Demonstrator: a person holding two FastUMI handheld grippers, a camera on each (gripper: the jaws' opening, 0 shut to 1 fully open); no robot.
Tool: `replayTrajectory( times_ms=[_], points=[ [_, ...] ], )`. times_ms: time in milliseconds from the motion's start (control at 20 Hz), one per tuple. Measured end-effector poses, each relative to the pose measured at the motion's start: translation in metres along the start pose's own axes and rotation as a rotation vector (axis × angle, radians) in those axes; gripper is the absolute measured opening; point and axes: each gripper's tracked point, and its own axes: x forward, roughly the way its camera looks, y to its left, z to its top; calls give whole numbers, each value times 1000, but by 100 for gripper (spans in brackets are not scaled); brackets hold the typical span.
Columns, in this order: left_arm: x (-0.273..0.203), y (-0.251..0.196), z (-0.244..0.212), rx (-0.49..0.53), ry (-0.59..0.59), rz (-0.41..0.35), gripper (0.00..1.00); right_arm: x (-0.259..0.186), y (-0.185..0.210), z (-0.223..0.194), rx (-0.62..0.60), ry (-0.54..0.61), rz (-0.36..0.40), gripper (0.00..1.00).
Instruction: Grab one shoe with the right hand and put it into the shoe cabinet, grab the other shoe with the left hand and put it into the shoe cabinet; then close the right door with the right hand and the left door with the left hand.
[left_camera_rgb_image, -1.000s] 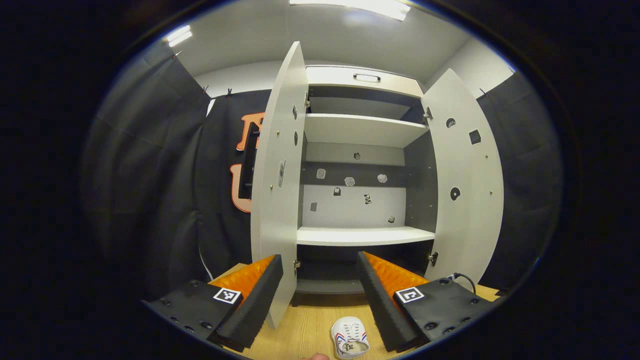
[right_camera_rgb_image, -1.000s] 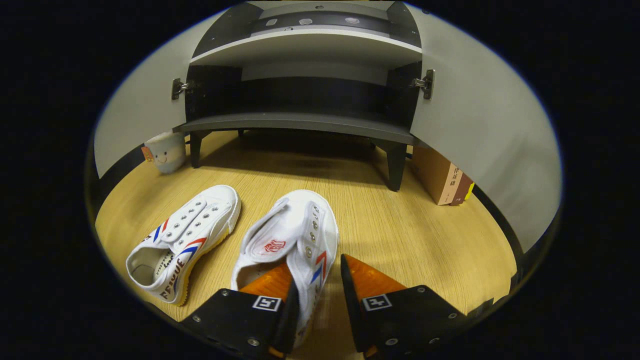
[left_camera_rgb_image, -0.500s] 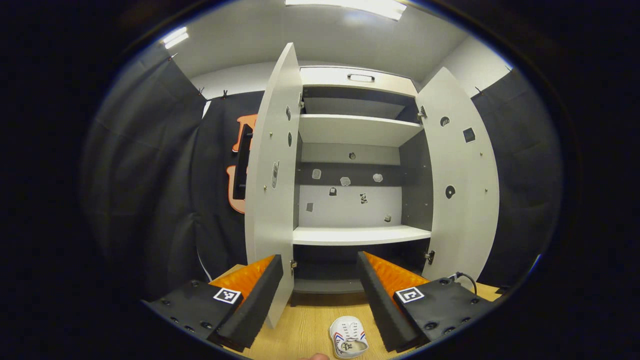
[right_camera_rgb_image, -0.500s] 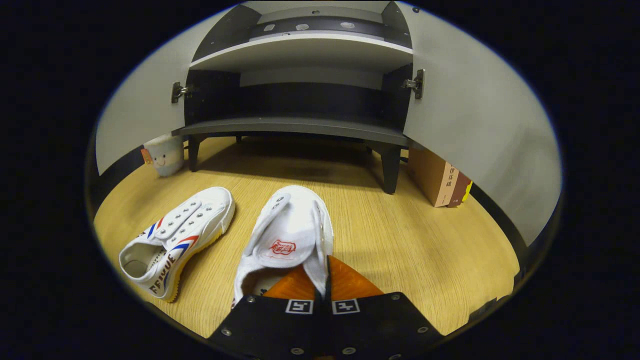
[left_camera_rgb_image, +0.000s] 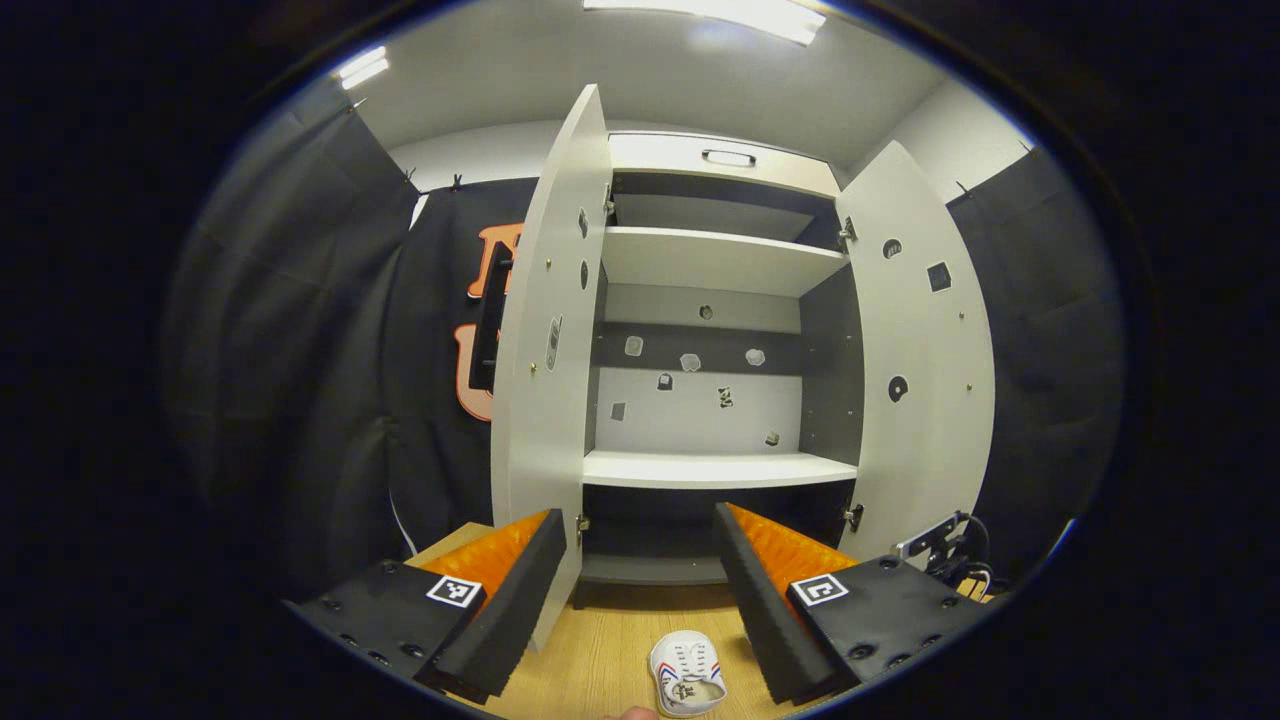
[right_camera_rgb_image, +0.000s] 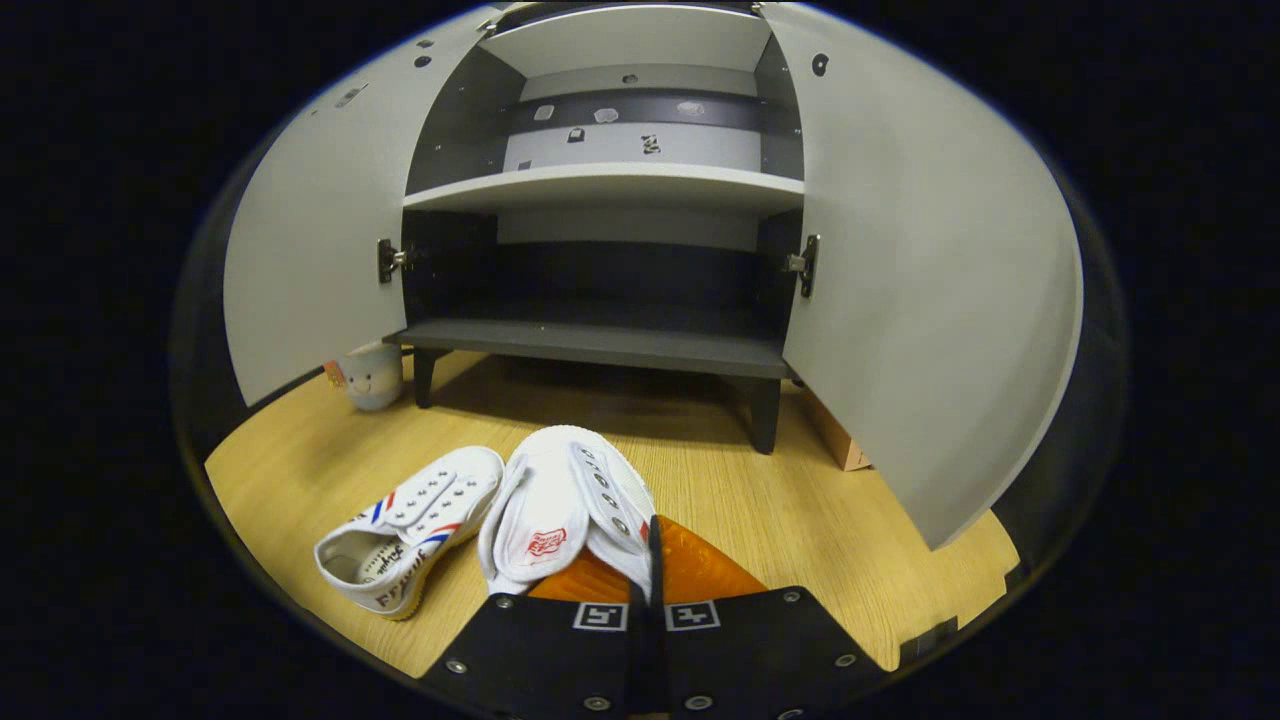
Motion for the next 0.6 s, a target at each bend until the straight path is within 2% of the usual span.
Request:
replayTrajectory(
  times_ms=[150, 400, 600],
  points=[
    [0, 2, -2, 7, -11, 4, 97, -22, 4, 49, 48, -54, 12, 0],
    [-1, 0, -6, 5, -16, -9, 96, -64, 9, 157, 67, -191, 25, 0],
    [-1, 0, -6, -11, -23, -13, 96, -73, 7, 241, 97, -278, 7, 0]
  ],
)
